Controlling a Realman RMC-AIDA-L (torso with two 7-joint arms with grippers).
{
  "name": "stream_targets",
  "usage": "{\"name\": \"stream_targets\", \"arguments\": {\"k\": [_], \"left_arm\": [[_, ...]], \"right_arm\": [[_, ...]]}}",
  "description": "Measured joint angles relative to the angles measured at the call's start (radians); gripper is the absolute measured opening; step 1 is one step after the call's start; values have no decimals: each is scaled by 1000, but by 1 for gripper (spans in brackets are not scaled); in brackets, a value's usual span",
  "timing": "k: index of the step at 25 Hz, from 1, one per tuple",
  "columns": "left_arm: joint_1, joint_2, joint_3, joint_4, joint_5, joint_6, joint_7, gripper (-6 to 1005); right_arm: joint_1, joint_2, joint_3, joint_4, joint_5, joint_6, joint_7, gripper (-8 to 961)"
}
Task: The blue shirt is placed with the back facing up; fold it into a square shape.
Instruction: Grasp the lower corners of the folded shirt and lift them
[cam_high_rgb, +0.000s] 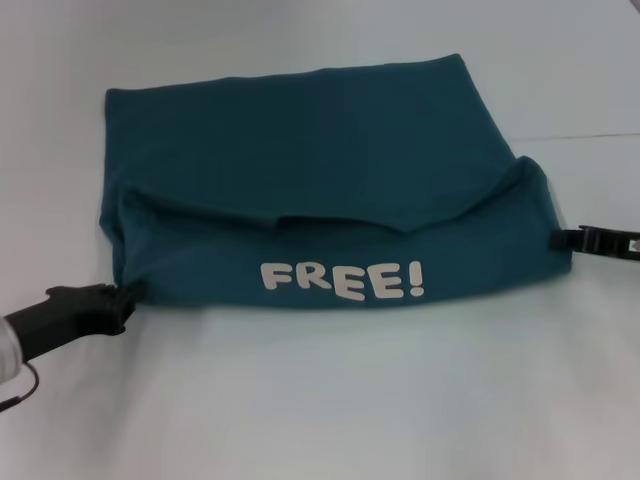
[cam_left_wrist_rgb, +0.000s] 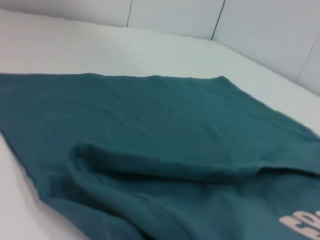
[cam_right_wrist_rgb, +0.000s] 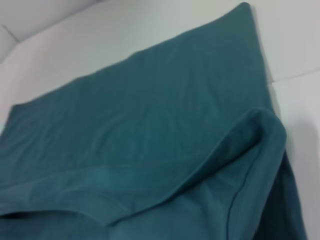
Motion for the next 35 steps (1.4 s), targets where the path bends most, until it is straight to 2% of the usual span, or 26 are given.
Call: {"name": "stream_targets", "arguments": {"k": [5, 9, 10, 12, 17, 20, 26, 35], "left_arm": [[59, 11, -49, 38, 15, 151, -80, 31], [92, 14, -155, 44, 67, 299, -103, 31], [100, 14, -179, 44, 80, 334, -104, 31], [114, 14, -215, 45, 99, 385, -105, 31], [150, 13, -277, 46, 130, 461, -105, 31], [162, 13, -305, 53, 145, 506, -103, 31], [169, 16, -325, 65, 203, 582, -105, 32], [192, 18, -342, 77, 257, 710, -99, 32]], "right_arm": [[-54, -1, 0, -26, 29, -91, -50, 31], [-99, 5, 0, -61, 29, -189, -85, 31], [-127, 16, 2, -94, 29, -245, -101, 31], [-139, 23, 4, -112, 29, -266, -108, 31], [-217, 84, 41, -241, 30, -403, -157, 31], [-262, 101, 52, -277, 30, -474, -177, 31], [-346, 113, 120, -290, 28, -606, -269, 32], [-474, 109, 213, -291, 12, -789, -403, 32]]}}
